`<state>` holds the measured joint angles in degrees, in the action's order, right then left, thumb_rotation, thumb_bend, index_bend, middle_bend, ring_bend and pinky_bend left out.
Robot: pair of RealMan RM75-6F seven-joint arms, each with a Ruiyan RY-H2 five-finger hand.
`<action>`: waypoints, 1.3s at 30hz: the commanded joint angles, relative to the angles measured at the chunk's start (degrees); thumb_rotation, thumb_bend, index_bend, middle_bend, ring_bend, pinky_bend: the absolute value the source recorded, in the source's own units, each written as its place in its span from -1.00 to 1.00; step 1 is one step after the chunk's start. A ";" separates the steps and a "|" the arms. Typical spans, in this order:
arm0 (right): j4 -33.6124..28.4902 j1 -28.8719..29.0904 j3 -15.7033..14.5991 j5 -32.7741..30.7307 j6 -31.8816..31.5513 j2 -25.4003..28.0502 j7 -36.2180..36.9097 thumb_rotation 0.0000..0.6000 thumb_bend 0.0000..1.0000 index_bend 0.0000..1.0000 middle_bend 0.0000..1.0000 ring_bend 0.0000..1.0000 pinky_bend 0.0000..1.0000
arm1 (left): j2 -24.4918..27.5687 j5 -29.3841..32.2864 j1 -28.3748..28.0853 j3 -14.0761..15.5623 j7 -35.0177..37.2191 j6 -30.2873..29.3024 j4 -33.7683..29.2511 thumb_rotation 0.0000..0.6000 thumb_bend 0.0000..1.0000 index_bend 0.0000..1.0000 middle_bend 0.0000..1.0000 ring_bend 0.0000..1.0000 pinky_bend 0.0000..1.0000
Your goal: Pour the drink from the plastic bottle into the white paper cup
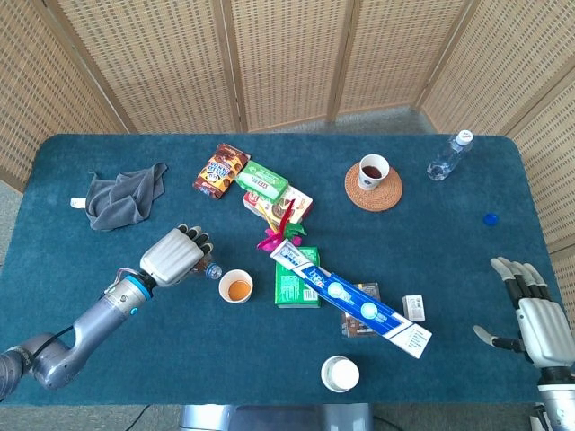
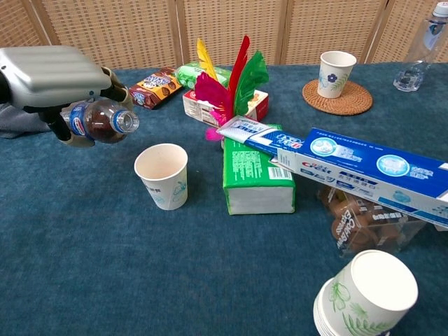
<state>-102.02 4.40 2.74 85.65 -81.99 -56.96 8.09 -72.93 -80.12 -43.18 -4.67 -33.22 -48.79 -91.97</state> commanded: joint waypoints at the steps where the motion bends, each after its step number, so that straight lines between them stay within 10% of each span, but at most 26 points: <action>1: 0.03 0.00 -0.04 0.01 0.07 0.03 0.10 1.00 -1.00 -1.00 -1.00 -1.00 -1.00 | -0.02 1.09 -1.00 0.13 -2.44 0.83 -0.49 1.00 -0.33 -0.32 -0.29 -0.46 -0.10; 39: 0.23 -0.18 0.20 0.00 -0.29 0.64 2.47 1.00 -1.00 -1.00 -1.00 -1.00 -1.00 | -1.59 7.96 -7.05 3.23 -24.41 -1.64 -3.65 1.00 -0.34 -0.36 -0.26 -0.46 -0.13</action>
<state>-101.79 4.22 2.93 85.66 -82.28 -56.32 10.55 -74.54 -72.23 -50.06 -1.53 -57.22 -50.21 -95.54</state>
